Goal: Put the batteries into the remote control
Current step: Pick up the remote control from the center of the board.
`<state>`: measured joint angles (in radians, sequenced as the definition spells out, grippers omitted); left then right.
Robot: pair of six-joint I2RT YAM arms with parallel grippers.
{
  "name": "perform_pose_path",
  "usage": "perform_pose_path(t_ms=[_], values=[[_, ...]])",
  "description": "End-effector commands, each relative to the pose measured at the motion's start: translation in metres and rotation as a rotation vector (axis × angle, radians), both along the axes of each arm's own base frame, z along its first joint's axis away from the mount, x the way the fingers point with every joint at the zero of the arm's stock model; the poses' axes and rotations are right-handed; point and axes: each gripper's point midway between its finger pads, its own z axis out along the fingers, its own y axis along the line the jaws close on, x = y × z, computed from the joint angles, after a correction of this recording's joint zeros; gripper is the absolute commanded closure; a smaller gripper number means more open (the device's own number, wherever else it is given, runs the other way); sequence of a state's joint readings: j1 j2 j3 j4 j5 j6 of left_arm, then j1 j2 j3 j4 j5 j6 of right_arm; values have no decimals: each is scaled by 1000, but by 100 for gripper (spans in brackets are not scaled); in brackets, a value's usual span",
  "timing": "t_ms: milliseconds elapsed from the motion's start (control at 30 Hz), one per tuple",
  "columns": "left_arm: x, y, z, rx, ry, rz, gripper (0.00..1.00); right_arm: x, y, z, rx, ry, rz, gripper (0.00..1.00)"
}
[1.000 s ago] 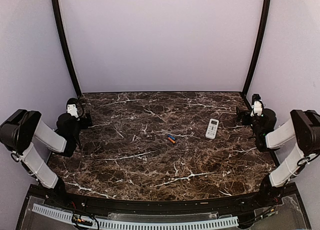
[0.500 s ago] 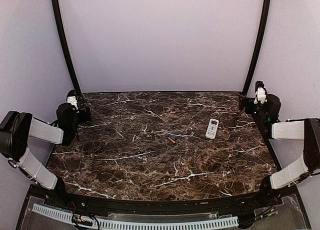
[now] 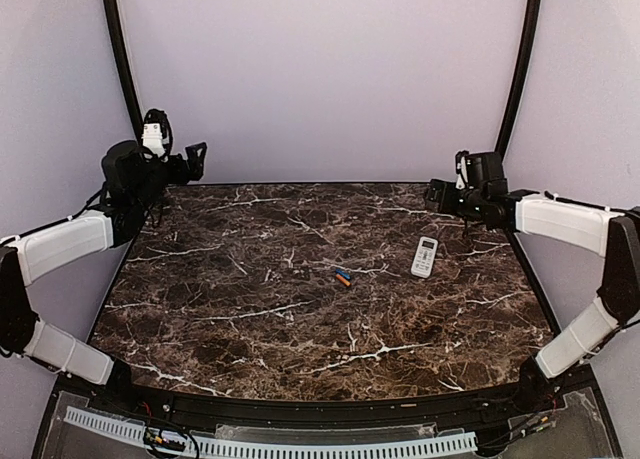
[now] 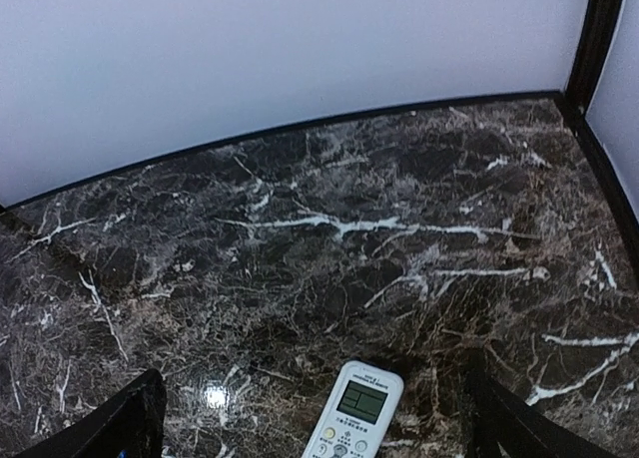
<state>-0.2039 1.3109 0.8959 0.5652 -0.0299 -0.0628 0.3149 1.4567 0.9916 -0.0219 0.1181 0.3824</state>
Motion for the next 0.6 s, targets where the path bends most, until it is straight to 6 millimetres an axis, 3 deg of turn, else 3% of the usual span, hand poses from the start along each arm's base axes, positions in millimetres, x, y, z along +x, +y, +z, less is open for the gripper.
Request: perform_pose_path(t_ms=[0, 200, 333, 567], values=[[-3, -40, -34, -51, 184, -111, 2, -21, -10, -80, -137, 330, -176, 1], [-9, -52, -60, -74, 301, -120, 4, -26, 5, -134, -249, 533, -203, 1], [-14, -56, -56, -49, 341, -97, 5, -29, 15, -157, -239, 586, -194, 2], [-23, -68, -43, -64, 309, -143, 6, -29, 35, -179, -255, 645, -155, 17]])
